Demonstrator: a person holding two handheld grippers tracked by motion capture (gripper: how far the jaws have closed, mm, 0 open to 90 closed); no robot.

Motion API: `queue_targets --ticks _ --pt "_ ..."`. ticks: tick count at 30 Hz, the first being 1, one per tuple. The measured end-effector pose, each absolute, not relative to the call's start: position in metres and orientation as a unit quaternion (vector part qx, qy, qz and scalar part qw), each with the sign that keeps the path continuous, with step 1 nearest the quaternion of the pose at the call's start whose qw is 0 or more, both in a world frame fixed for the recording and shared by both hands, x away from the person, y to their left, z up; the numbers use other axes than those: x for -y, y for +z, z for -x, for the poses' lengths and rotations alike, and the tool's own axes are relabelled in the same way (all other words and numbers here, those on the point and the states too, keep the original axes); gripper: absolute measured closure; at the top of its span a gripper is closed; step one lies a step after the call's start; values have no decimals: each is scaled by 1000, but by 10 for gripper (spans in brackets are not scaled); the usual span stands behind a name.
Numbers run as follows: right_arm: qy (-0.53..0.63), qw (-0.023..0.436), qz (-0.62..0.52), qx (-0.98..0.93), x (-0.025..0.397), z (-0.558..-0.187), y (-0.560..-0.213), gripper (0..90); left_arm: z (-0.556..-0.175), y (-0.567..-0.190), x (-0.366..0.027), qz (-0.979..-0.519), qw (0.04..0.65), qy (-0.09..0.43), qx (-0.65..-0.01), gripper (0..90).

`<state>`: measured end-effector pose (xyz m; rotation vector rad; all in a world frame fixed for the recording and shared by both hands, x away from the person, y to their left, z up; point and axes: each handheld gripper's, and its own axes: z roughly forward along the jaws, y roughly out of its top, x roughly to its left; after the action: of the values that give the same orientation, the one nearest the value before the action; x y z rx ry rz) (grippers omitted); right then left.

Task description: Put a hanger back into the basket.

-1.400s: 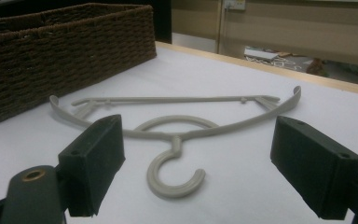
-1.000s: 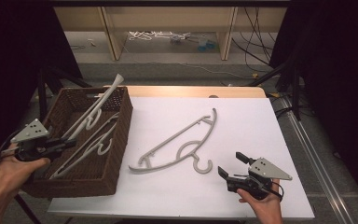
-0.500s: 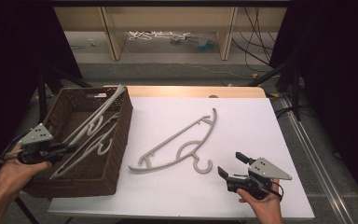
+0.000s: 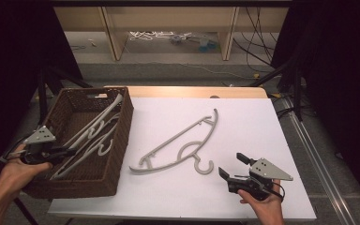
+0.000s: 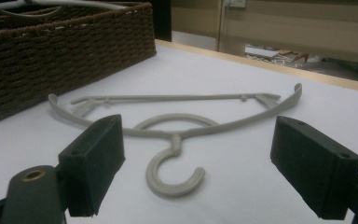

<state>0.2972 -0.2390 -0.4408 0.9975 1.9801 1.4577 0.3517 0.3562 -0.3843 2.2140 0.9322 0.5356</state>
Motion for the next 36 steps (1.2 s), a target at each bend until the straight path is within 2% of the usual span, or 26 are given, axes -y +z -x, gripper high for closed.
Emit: queue_targets --ticks 4,7,12,15,18,20,25,26,30,31,36 --pt "538 236 -363 -724 239 -297 -442 183 -357 -388 -356 -859 313 191 -358 815" --pt "538 235 -362 -724 238 -298 -441 183 -358 -394 -353 -848 320 178 -383 814" --pt "537 234 -362 -725 238 -298 -442 183 -362 -393 -354 -854 312 169 -381 812" --pt "538 234 -361 -725 238 -298 -442 183 -361 -394 -352 -842 309 154 -413 793" --pt "536 236 -361 -726 238 -298 -442 183 -361 -391 -356 -839 326 152 -410 761" --pt "537 236 -361 -725 238 -298 -442 183 -360 -387 -357 -838 324 158 -409 711" --pt "535 237 -361 -726 238 -297 -441 183 -359 -374 -351 -841 329 174 -393 649" --pt "534 238 -361 -726 238 -297 -441 183 -357 -372 -347 -832 340 178 -400 603" --pt "537 236 -361 -725 238 -297 -441 183 -356 -367 -334 -826 363 194 -384 530" --pt "535 238 -360 -726 238 -297 -441 183 -354 -367 -327 -810 384 196 -398 488" --pt "538 235 -361 -725 238 -298 -441 183 -350 -357 -303 -784 431 208 -395 407"
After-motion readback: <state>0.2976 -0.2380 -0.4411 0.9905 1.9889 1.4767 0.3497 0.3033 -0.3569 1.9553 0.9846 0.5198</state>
